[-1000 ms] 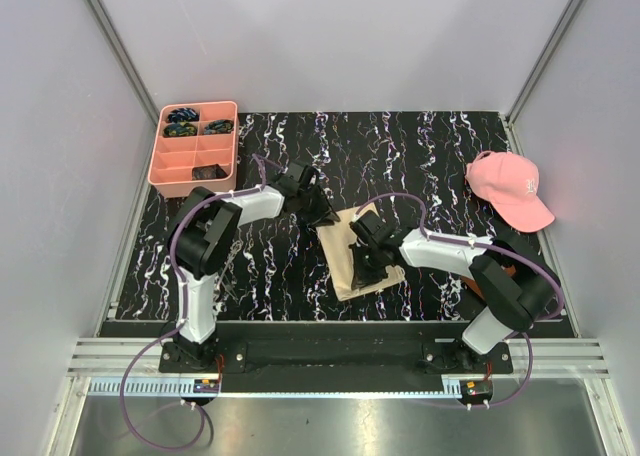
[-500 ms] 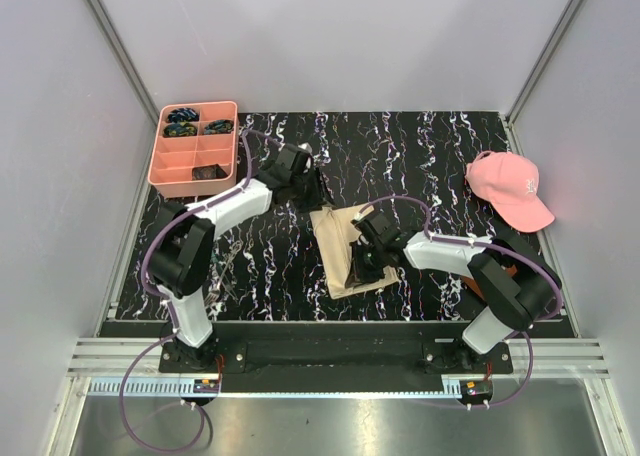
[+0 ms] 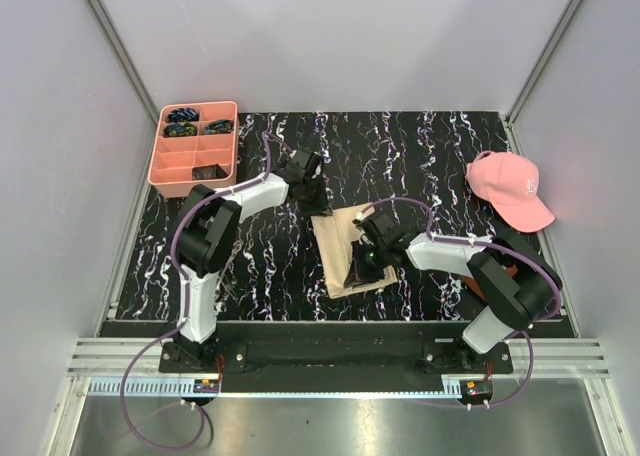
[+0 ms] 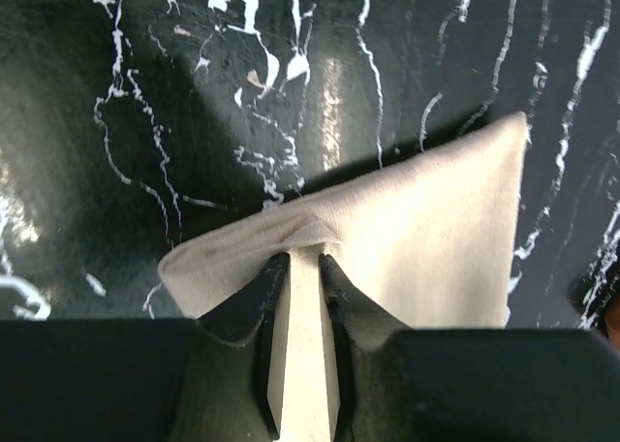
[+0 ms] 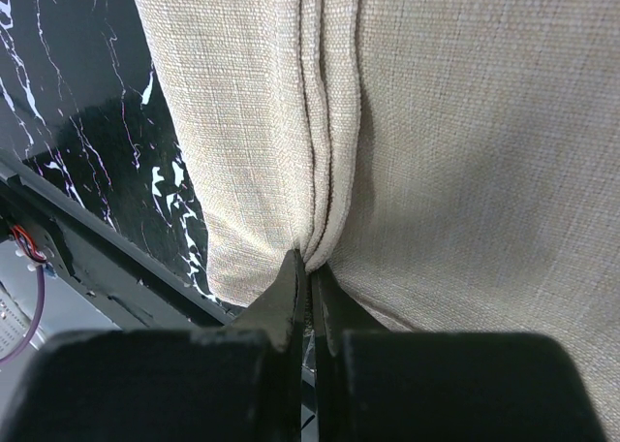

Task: Fold the napkin into a case and place the utensils inside
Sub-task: Fold the lower triangle-folded napkin at the center of the board.

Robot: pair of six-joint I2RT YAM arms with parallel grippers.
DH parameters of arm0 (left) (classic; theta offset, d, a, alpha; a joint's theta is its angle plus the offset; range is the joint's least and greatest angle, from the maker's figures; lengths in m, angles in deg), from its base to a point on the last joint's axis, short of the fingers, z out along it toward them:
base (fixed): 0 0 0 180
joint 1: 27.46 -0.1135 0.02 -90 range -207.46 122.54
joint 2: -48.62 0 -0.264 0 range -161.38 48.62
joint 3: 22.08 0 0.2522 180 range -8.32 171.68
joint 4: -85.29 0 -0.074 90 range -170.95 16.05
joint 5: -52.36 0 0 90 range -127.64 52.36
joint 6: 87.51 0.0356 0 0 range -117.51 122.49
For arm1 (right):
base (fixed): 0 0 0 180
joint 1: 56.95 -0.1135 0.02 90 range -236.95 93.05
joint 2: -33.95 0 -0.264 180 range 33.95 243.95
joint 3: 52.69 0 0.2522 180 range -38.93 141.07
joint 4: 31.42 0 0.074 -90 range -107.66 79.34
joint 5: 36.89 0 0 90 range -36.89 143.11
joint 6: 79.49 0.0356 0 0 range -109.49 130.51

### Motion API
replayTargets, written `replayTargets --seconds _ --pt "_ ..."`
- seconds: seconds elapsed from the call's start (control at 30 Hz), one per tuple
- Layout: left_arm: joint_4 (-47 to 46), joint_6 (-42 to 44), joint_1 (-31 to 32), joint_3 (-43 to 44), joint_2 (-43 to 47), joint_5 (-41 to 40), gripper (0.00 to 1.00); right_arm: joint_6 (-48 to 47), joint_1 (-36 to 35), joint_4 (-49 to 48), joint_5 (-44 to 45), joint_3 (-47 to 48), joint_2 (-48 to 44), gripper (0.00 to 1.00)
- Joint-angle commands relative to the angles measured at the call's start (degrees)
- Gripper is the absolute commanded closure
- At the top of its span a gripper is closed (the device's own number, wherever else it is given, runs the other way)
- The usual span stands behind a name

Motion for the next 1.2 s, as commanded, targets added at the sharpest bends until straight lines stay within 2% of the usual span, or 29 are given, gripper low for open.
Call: replayTargets --seconds 0.0,0.23,0.4,0.47,0.5,0.6,0.67,0.77,0.93,1.03,1.17 --pt "-2.5 -0.9 0.3 3.8 -1.2 0.8 0.8 -1.9 0.2 2.5 3.1 -0.5 -2.1 1.0" --pt "-4.5 -1.7 0.4 2.6 -0.6 1.6 0.8 -3.6 0.3 7.8 6.3 2.0 -7.7 1.0" --pt "-4.6 -1.0 0.5 3.2 -1.0 2.5 0.78 -2.8 0.3 7.7 6.5 0.9 -5.7 1.0" --pt "-4.6 -0.5 0.5 2.7 0.4 2.5 0.69 -2.9 0.4 7.8 6.8 0.5 -5.1 1.0" --pt "-4.4 -0.1 0.5 2.1 1.3 2.0 0.55 -2.8 0.4 7.6 6.9 -0.1 -5.3 1.0" --pt "-1.0 0.9 1.0 2.6 4.0 -1.9 0.35 -3.1 0.3 7.2 6.9 -0.7 -6.2 1.0" --pt "1.6 0.6 1.8 4.0 4.2 -5.0 0.3 -3.3 0.4 7.2 6.6 -0.5 -6.7 1.0" --pt "6.0 -1.9 2.7 7.2 2.8 -8.5 0.3 -2.7 0.4 6.6 6.4 -0.3 -7.8 1.0" --pt "11.7 -4.0 4.3 10.5 0.0 -12.2 0.36 -3.0 0.4 6.3 5.5 0.3 -7.1 1.0" --pt "12.3 -2.6 5.6 12.0 -0.1 -12.9 0.41 -3.2 0.4 6.2 5.4 0.2 -7.1 1.0" --pt "11.3 4.1 7.8 12.0 2.7 -18.2 0.4 -3.3 0.3 6.2 5.5 -0.2 -7.5 1.0"
